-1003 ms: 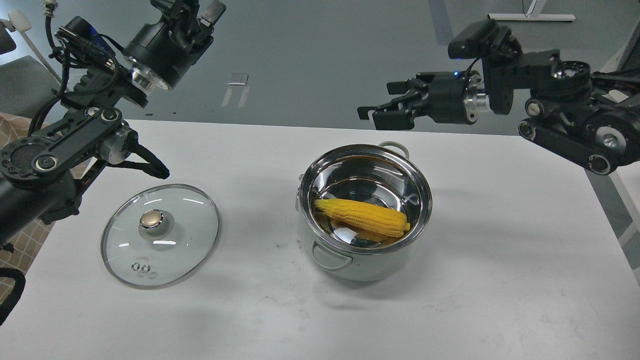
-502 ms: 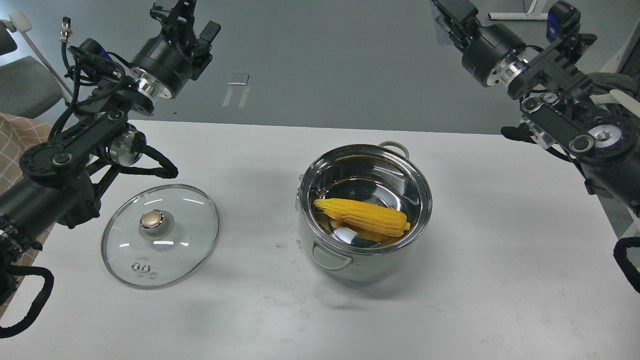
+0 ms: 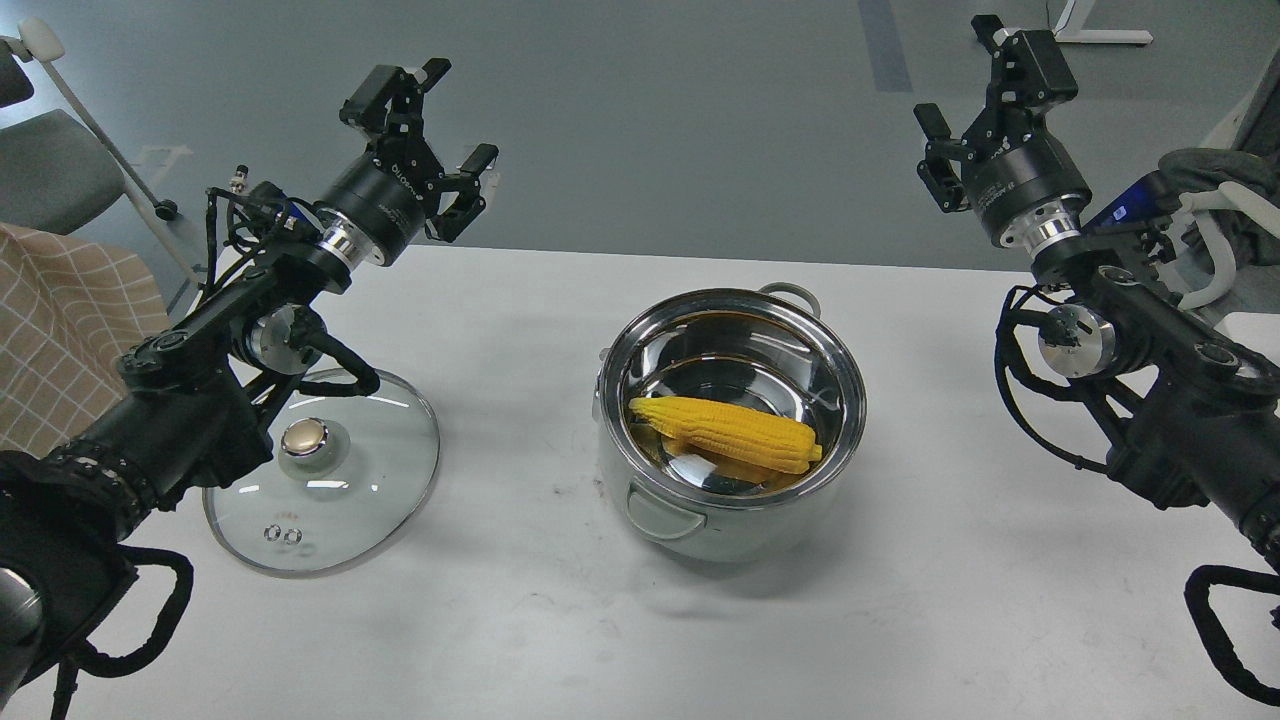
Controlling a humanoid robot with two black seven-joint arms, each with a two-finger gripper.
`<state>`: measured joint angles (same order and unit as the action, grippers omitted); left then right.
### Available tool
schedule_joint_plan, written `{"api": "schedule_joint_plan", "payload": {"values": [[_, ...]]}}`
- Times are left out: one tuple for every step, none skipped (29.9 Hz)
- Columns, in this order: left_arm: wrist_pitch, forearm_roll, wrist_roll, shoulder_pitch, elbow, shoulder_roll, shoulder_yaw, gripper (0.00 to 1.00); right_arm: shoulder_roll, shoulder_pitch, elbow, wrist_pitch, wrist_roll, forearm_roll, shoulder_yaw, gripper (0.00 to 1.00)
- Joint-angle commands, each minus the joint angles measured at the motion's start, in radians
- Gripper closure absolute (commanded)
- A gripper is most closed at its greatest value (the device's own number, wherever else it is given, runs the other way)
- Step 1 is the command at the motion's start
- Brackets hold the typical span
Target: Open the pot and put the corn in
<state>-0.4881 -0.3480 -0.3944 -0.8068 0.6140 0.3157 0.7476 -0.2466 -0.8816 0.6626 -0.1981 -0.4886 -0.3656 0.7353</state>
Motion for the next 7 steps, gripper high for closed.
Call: {"api": "schedule_joint_plan", "payload": {"values": [[-0.001,0.004,0.002,0.000,0.007,-0.010,0.050,0.02,0.006,0.021,0.009,-0.004,0.000,0.010,0.096,0.00],[-0.001,0.004,0.002,0.000,0.009,-0.012,0.056,0.02,0.006,0.024,0.011,-0.001,0.000,0.010,0.104,0.00],[-0.001,0.004,0.002,0.000,0.009,-0.014,0.061,0.02,0.006,0.026,0.012,0.000,0.000,0.010,0.110,0.00],[-0.001,0.004,0.003,-0.002,0.012,-0.018,0.068,0.02,0.006,0.026,0.014,0.003,0.000,0.010,0.115,0.00],[-0.001,0.004,0.003,-0.002,0.013,-0.023,0.073,0.02,0.006,0.026,0.015,0.003,0.000,0.008,0.115,0.00],[-0.001,0.004,0.005,-0.002,0.013,-0.027,0.081,0.02,0.006,0.026,0.020,0.003,0.000,0.010,0.116,0.00],[-0.001,0.004,0.006,-0.003,0.015,-0.029,0.085,0.02,0.006,0.026,0.026,0.003,0.000,0.008,0.121,0.00]]}}
